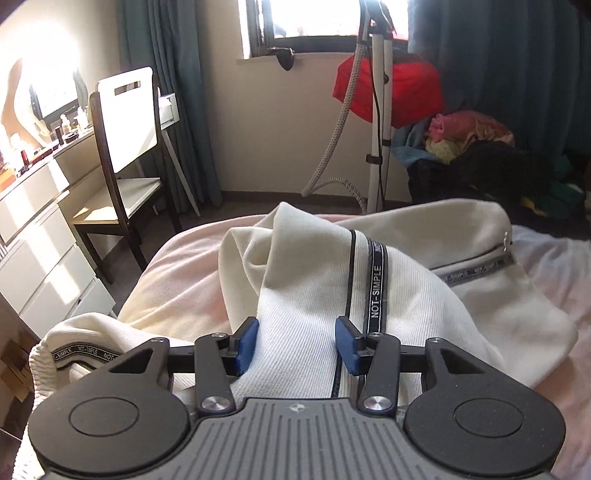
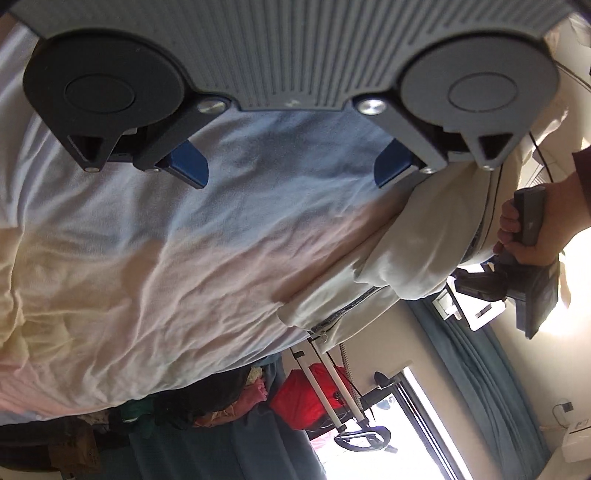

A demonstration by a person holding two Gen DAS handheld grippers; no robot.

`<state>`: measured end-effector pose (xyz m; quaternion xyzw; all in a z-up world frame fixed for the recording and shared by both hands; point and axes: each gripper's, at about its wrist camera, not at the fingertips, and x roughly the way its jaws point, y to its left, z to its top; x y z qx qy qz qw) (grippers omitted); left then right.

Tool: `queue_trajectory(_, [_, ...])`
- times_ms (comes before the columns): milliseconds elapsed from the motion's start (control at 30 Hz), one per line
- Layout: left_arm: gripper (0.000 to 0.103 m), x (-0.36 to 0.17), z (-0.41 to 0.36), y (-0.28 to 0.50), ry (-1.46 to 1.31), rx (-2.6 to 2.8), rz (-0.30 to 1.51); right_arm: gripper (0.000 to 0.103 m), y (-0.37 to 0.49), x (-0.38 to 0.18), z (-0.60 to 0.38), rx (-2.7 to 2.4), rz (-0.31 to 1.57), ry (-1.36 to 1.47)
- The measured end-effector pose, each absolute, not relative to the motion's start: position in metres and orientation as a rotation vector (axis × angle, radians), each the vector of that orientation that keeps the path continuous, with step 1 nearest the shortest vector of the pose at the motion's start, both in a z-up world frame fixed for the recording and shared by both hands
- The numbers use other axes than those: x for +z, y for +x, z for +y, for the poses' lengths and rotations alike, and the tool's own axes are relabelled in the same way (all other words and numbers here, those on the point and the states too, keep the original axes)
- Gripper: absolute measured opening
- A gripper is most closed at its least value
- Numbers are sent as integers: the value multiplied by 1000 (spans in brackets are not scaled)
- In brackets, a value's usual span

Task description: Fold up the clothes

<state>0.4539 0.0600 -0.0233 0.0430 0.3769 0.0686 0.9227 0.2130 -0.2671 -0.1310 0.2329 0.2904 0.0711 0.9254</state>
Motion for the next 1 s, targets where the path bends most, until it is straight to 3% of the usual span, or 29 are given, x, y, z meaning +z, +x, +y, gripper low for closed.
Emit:
queue_trajectory(33, [19,-26,54,454,124,141,786,98,213,-132,-270,137,599,493])
queue_trajectory(100, [7,-22,46,441,147,133,763,98,211,-133,-274,121,601,514])
queue_trajectory(433, [5,16,4,265,262,-41,518,98,171,-105,-271,110,512,467])
queue_trajectory(667, [5,-42,-11,156,195,-117,595,98,147,-97,-265,144,483,428])
queue_trajectory(833, [11,-54,-15,136,134,-110,593,98,136,-97,-264,183,467,436])
queue_trajectory(867, [16,-50,-15,135,133,-111,580,98,134,-98,-265,190,464,445])
queue_trajectory(933, [41,-43,-16,132,128,-124,553,98,132,-99,-268,205,460,466])
queue_trajectory(1000, [46,-35,-17,129,121,-142,526,98,132,-100,-271,218,458,497])
